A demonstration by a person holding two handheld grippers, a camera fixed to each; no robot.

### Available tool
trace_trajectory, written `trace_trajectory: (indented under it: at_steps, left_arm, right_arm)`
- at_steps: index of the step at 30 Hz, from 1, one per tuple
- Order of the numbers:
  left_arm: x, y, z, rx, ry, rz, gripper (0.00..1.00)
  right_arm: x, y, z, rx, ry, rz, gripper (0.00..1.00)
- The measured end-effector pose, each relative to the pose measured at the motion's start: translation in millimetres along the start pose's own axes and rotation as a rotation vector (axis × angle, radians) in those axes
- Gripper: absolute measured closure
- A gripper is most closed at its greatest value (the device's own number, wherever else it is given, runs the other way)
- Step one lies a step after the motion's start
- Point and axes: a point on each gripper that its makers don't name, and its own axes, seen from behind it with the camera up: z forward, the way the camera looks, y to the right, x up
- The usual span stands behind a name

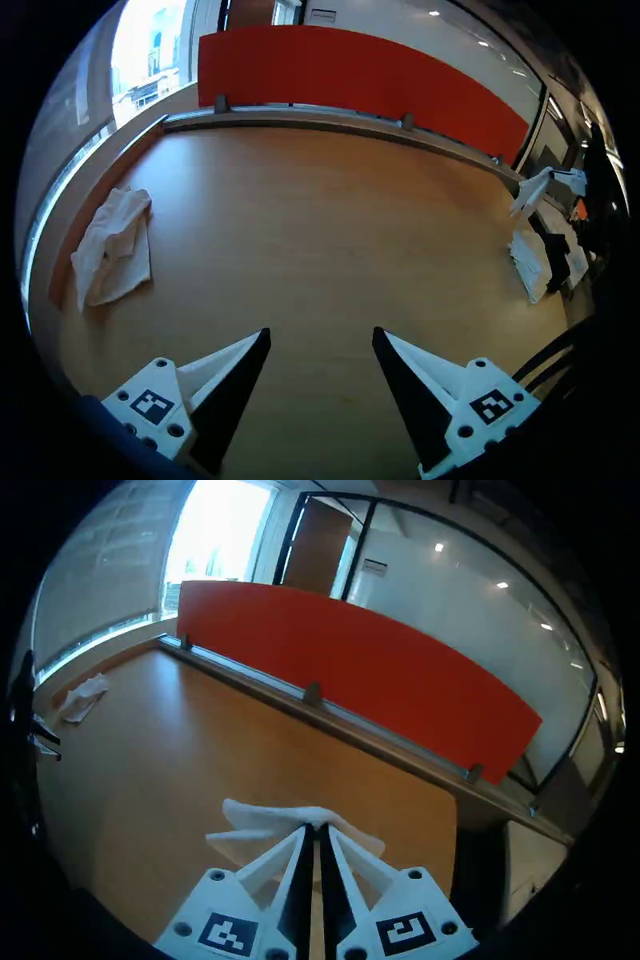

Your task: Fold towel

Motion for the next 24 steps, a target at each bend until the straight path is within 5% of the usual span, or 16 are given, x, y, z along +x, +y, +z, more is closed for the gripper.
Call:
trace_trajectory:
  at_steps: [12,24]
  left_arm:
    - [2.7,14.0,2.7,-0.008,-0.005,0.016,0.06]
    - [2.8,22.1,6.5,-0.02,-0.01,0.028,0.06]
  right_arm:
    - [-24.3,14.2,-7.7,-0.016,-0.026,0.026,0.95]
    - [-84.6,19.5,-43.8,-0.044,-0.105,0.049,0.95]
